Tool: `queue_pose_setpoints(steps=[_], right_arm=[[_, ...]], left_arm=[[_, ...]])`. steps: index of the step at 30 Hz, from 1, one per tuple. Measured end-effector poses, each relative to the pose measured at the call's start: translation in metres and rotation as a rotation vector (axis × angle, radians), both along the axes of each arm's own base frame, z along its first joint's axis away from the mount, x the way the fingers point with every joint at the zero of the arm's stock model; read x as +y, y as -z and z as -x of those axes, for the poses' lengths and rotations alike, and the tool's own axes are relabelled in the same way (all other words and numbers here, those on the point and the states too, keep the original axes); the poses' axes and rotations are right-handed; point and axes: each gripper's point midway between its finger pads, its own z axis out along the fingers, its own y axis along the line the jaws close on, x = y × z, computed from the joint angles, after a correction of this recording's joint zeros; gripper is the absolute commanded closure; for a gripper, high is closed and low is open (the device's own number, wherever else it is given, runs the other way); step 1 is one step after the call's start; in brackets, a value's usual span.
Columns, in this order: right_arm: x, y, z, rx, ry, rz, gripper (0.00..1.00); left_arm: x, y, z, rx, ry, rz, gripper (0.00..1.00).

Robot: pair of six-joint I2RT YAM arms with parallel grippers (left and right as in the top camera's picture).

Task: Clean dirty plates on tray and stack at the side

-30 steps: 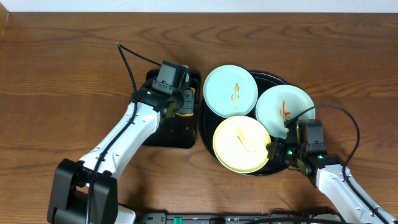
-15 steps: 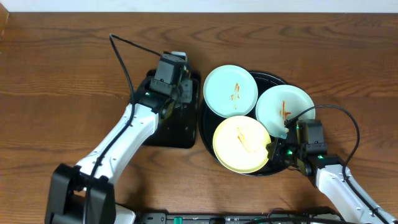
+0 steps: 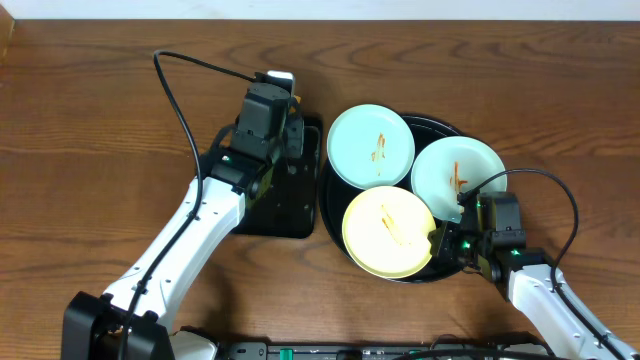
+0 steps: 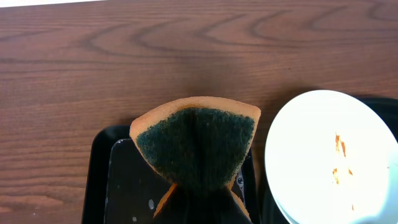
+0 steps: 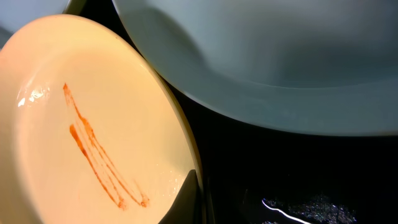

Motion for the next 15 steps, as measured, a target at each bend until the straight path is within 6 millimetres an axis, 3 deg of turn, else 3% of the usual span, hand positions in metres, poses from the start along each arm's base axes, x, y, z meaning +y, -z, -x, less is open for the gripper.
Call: queue_pose_setpoints(steps=[15], right_arm=[[0.0, 0.0, -0.0001, 0.0, 0.0, 0.0, 0.99]], left_arm=[[0.0021, 0.006, 0.0052, 0.032, -0.004, -0.009, 0.93]])
